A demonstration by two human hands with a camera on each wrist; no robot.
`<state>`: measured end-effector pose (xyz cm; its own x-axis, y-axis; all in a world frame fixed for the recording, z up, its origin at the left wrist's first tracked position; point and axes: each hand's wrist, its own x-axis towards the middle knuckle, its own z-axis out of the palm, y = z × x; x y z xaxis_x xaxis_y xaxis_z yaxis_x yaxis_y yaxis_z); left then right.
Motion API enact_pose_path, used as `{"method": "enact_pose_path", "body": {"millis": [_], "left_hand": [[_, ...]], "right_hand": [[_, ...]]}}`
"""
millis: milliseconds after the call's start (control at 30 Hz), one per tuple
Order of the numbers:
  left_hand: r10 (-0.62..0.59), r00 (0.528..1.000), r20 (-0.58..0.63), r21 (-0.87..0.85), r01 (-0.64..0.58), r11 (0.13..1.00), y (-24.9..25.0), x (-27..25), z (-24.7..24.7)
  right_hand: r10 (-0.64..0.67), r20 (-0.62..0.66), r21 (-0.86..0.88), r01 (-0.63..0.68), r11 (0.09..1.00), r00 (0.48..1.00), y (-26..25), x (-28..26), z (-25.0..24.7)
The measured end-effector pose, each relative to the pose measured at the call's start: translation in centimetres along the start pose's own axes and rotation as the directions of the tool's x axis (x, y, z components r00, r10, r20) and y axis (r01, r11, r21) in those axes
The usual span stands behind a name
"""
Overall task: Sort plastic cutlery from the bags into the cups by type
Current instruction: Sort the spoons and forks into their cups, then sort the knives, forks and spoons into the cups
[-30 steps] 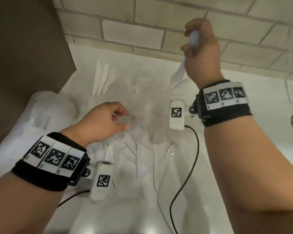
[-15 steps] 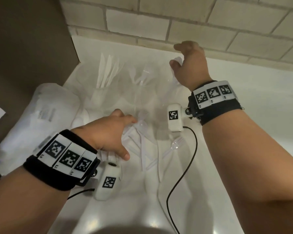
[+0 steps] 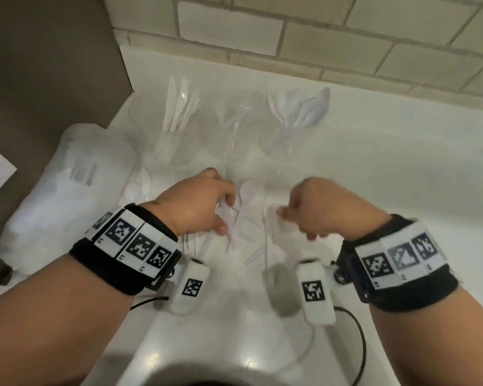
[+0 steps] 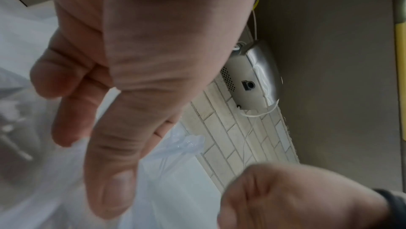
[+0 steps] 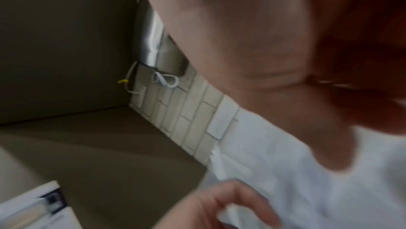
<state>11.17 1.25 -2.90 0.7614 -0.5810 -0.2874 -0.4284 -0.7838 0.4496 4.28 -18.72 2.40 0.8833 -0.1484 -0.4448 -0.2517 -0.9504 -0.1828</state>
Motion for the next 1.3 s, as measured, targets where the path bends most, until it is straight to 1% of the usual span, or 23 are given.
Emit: {"method": "enact_pose_path", "body": {"millis": [33,67,100,133,200,267,300,333,400,433,500,533,600,633,700,900,1033,1100,1200,1300], "left_hand": [[0.002,1.0,-0.017,-0.035,-0.003,0.999,0.0,0.0,0.1],[0.004,1.0,-0.027,-0.075,-0.006,0.997,0.1,0.0,0.1],[0.006,1.0,-0.03,-0.119,-0.009,0.993,0.0,0.0,0.1],[0.006,0.999,-0.033,-0.16,-0.011,0.987,-0.1,-0.1,0.0],[-0.012,0.997,-0.079,-0.22,-0.005,0.975,-0.8,-0.2,-0.5],[-0.056,0.986,-0.158,-0.221,0.02,0.975,-1.8,-0.5,-1.5],[-0.087,0.98,-0.178,-0.198,0.051,0.979,-2.2,-0.8,-2.1],[-0.123,0.978,-0.167,-0.154,0.097,0.983,-2.6,-1.0,-2.5],[-0.191,0.978,-0.078,-0.004,0.191,0.982,-2.9,-1.6,-3.1],[-0.216,0.976,-0.029,0.053,0.217,0.975,-2.7,-1.9,-3.2],[-0.23,0.972,0.04,0.089,0.225,0.97,-2.4,-2.1,-2.9],[-0.226,0.973,0.054,0.093,0.22,0.971,-2.3,-2.1,-2.6],[-0.212,0.976,0.043,0.092,0.208,0.974,-2.3,-1.8,-2.1],[-0.207,0.978,0.029,0.079,0.204,0.976,-2.3,-1.7,-1.8],[-0.193,0.981,0.006,0.067,0.192,0.979,-2.3,-1.3,-1.5],[-0.135,0.99,-0.029,0.027,0.135,0.99,-1.9,-0.6,-0.8],[-0.115,0.992,-0.06,-0.042,0.113,0.993,-2.0,-0.3,-0.7],[-0.092,0.994,-0.062,-0.051,0.089,0.995,-1.8,-0.1,-0.6],[-0.065,0.996,-0.065,-0.027,0.063,0.998,-1.4,0.1,-0.5],[-0.081,0.994,-0.071,-0.029,0.079,0.996,-1.1,0.3,-0.5]], "right_hand": [[0.078,0.135,0.021,-0.082,0.996,0.988,0.1,-0.2,0.9],[0.128,0.209,0.036,-0.139,0.99,0.969,0.3,-0.1,1.7],[0.154,0.233,0.045,-0.169,0.985,0.96,0.3,0.1,2.4],[0.158,0.226,0.054,-0.174,0.983,0.961,0.4,0.5,3.0],[0.113,0.164,0.086,-0.128,0.988,0.98,0.2,1.2,3.7],[0.071,0.111,0.117,-0.084,0.99,0.991,-0.1,1.8,4.0],[0.063,0.094,0.131,-0.075,0.988,0.994,-0.2,2.1,4.1],[0.053,0.077,0.154,-0.065,0.986,0.996,-0.4,2.3,4.2],[0.039,0.042,0.219,-0.047,0.975,0.998,-0.9,2.7,4.2],[0.033,0.039,0.245,-0.041,0.969,0.999,-1.1,2.9,4.1],[0.02,0.046,0.28,-0.032,0.959,0.999,-1.6,3.3,3.6],[0.023,0.042,0.3,-0.034,0.953,0.999,-1.8,3.5,3.4],[0.041,0.032,0.325,-0.05,0.945,0.999,-2.5,3.8,3.0],[0.045,0.049,0.306,-0.058,0.95,0.998,-3.1,3.7,2.8],[0.024,0.105,0.185,-0.043,0.982,0.994,-4.4,3.6,2.5],[-0.056,0.143,-0.046,0.063,0.997,0.988,-7.0,3.4,3.1],[-0.037,0.1,-0.061,0.043,0.997,0.994,-7.9,4.0,4.2],[0.013,0.09,-0.07,-0.006,0.998,0.996,-8.3,4.4,4.9],[0.087,0.086,-0.031,-0.084,0.996,0.992,-8.8,4.6,5.4],[0.06,0.081,-0.047,-0.057,0.997,0.995,-9.0,4.5,5.4]]}}
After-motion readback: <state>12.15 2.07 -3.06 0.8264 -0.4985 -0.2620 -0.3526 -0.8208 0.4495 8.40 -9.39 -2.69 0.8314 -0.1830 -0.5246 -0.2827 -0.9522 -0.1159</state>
